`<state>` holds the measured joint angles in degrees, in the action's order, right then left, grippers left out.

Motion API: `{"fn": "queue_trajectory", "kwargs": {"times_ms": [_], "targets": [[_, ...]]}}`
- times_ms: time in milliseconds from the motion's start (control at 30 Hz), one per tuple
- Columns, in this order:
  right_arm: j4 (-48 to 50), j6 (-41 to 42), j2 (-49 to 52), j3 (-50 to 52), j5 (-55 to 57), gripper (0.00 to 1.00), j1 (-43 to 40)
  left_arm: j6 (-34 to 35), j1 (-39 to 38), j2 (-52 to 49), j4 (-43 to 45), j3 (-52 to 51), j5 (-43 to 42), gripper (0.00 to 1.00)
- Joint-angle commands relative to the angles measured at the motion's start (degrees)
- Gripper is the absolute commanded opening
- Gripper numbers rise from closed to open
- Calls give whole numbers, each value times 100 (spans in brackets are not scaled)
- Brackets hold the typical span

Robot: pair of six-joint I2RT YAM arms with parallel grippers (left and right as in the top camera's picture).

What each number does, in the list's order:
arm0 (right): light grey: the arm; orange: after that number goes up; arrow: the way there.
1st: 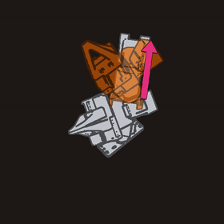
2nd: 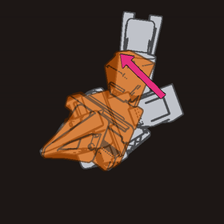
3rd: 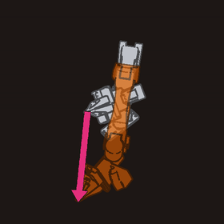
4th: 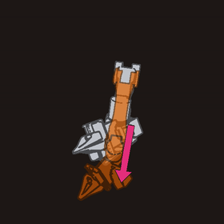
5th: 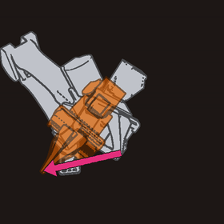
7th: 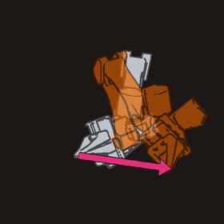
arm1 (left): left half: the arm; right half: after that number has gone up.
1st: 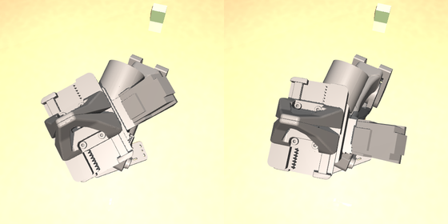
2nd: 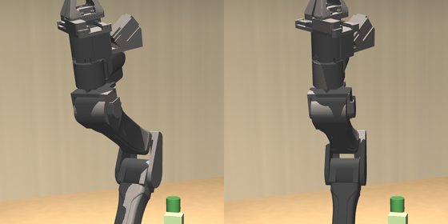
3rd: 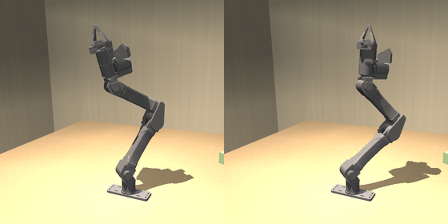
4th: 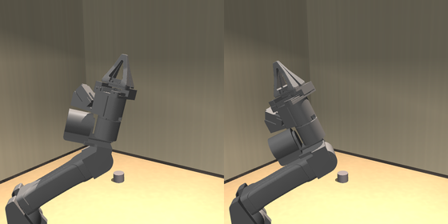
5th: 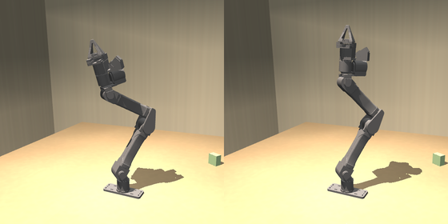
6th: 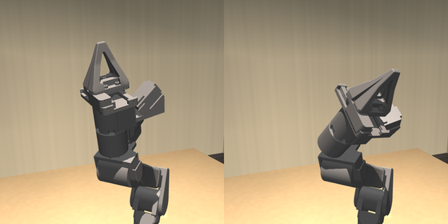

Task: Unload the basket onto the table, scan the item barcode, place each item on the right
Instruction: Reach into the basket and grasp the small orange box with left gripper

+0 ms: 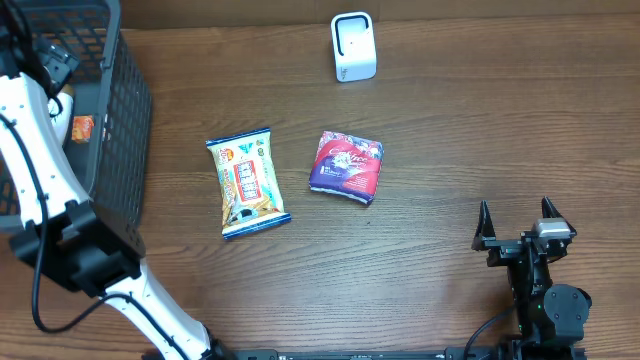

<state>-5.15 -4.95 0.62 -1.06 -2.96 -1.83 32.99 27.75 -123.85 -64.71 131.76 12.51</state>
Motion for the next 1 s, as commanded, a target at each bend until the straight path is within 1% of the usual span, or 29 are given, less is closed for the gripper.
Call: {"fn": "queue_trajectory", "kwargs": {"times_ms": [0,333,633,967], "targets": [[39,-20,-46,57,35,100,26,175,-31,-422,48,44,105,100],[39,-20,-46,57,35,100,26,205,-39,-1067,37,33,105,100],[39,-20,-46,57,35,100,26,822,-39,-1252,61,17,90,100],[39,-20,-46,57,35,100,26,822,-39,-1744,98,13,-120,100]]}}
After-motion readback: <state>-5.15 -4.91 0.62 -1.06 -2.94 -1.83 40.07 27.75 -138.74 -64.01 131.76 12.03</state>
